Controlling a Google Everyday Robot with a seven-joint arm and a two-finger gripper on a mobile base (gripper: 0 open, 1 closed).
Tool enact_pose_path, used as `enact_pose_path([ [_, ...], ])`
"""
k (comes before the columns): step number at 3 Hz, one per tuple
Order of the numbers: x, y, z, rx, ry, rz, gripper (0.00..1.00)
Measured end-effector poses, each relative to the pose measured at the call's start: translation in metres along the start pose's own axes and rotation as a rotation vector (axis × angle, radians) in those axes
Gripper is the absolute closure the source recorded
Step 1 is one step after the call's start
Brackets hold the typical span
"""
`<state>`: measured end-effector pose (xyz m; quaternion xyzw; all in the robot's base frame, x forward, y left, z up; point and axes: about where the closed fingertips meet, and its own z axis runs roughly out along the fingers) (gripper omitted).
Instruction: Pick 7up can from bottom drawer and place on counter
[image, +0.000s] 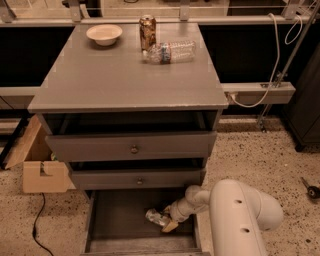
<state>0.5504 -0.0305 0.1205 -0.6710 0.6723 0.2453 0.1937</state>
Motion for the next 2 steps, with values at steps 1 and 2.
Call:
enact_pose_path([
  [1,0.000,0.005,-0.012,0.021,-0.007,-0.002,0.72],
  [2,-0.005,0.018,-0.043,0.060,-0.038,-0.019,0.94],
])
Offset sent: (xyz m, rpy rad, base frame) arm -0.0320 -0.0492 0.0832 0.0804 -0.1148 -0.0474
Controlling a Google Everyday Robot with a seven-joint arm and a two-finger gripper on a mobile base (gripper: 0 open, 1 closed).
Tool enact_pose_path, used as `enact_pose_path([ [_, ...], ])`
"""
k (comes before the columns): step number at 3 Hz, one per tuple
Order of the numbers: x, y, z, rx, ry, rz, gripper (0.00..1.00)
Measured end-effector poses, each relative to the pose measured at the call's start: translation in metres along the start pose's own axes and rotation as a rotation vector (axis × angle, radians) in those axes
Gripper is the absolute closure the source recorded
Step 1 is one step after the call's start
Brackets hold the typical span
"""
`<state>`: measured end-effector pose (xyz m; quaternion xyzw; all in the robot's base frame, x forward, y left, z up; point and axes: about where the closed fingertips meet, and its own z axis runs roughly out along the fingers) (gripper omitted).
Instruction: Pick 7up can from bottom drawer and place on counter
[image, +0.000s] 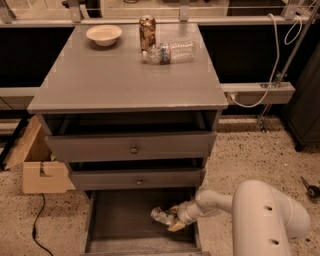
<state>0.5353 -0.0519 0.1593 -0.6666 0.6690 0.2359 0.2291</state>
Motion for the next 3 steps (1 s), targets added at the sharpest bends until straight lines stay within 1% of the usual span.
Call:
enact_pose_path([
  [1,-0.007,0.015,-0.048,0.026,-0.056,-0.049,1.00],
  [2,-0.017,0.033,-0.110,0.027,-0.102,-0.149,1.00],
  [3,-0.038,0.046,-0.172,-0.014,-0.127,-0.265,1.00],
])
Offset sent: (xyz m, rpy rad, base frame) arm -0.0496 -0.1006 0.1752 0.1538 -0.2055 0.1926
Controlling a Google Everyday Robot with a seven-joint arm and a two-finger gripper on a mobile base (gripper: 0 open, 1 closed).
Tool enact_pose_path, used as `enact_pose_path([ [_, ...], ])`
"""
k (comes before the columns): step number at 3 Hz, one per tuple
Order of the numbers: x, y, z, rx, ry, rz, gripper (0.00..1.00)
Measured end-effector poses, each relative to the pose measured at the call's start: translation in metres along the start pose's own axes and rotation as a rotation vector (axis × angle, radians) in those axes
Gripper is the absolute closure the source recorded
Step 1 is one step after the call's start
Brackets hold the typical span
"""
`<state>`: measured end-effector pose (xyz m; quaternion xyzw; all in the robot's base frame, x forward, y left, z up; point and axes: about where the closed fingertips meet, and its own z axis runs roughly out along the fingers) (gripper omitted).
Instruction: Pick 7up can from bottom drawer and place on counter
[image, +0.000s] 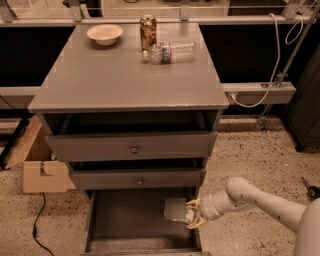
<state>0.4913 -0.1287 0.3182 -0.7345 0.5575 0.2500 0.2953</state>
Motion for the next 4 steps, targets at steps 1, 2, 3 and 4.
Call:
enact_pose_path([
  [1,0.000,0.001,0.001,-0.002,-0.009,0.000,1.00],
  [2,-0.033,0.006,-0.031,0.006,-0.024,-0.056,1.00],
  [3,-0.088,0.012,-0.089,0.025,-0.035,-0.111,1.00],
  [4,-0.135,0.005,-0.143,0.049,-0.031,-0.141,1.00],
])
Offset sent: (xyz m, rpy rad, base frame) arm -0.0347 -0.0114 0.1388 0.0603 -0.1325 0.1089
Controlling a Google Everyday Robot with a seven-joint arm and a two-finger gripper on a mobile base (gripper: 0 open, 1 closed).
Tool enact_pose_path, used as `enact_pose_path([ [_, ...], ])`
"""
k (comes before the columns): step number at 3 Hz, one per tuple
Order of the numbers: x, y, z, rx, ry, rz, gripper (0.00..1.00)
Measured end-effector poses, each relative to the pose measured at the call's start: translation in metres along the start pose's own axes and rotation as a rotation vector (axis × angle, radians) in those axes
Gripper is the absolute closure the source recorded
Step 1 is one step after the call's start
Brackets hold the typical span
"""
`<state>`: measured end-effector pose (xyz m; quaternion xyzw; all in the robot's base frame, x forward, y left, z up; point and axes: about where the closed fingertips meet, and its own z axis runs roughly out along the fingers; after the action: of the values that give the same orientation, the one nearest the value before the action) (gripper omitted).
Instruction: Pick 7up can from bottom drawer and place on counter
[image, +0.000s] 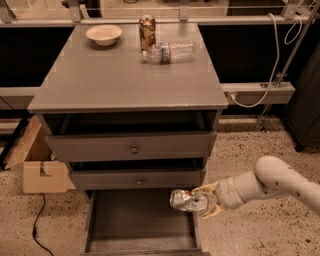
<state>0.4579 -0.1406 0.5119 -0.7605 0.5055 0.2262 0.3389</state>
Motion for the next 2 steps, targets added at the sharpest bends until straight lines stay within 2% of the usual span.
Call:
enact_pose_path([
  [1,-0.0495,-0.0278,-0.0522,0.032,0.028,-0.025,1.00],
  [2,-0.0496,-0.0278,-0.0522,0.032,0.028,-0.025,1.00],
])
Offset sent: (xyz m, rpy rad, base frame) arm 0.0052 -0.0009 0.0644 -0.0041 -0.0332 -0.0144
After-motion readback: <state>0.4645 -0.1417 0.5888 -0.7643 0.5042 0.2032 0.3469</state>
